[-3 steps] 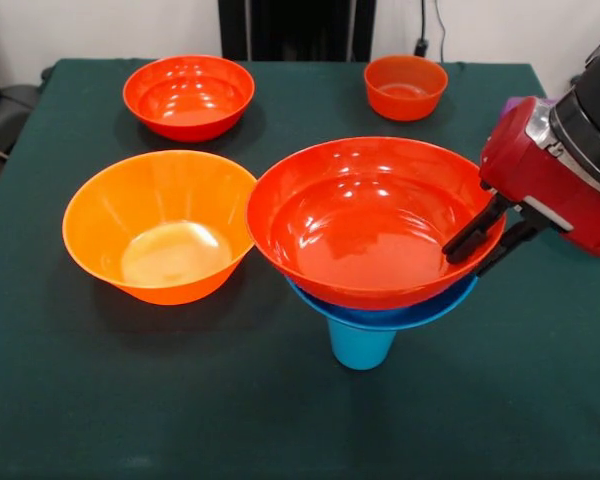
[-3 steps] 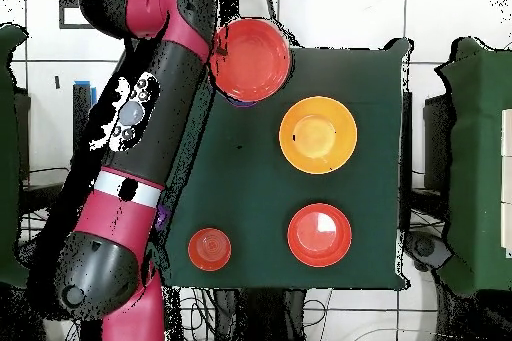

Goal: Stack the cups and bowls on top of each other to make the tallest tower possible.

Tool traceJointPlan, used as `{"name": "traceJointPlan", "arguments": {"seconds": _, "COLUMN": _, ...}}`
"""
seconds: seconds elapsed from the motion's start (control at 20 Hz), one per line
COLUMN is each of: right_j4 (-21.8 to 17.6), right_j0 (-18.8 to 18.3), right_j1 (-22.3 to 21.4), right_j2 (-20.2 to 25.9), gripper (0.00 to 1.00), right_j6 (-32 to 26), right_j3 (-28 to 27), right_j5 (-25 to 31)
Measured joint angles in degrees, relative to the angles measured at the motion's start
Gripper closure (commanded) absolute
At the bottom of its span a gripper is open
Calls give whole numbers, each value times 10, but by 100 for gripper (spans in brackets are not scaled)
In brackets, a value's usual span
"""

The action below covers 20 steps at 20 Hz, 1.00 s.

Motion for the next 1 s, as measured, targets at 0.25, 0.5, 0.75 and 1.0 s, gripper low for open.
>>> {"name": "traceJointPlan", "arguments": {"seconds": 0.25, "right_j4": 0, "right_j0": 0, "right_j1": 0, "right_j2": 5, "gripper": 100, "right_j6": 0, "right_j3": 0, "right_j5": -1}}
{"name": "traceJointPlan", "arguments": {"seconds": 0.5, "right_j4": 0, "right_j0": 0, "right_j1": 0, "right_j2": 8, "gripper": 100, "right_j6": 0, "right_j3": 0, "right_j5": -1}}
{"name": "traceJointPlan", "arguments": {"seconds": 0.75, "right_j4": -1, "right_j0": 1, "right_j1": -1, "right_j2": 14, "gripper": 100, "right_j6": 0, "right_j3": 0, "right_j5": -1}}
{"name": "traceJointPlan", "arguments": {"seconds": 1.0, "right_j4": -17, "right_j0": 6, "right_j1": -6, "right_j2": 25, "gripper": 100, "right_j6": 0, "right_j3": 5, "right_j5": -1}}
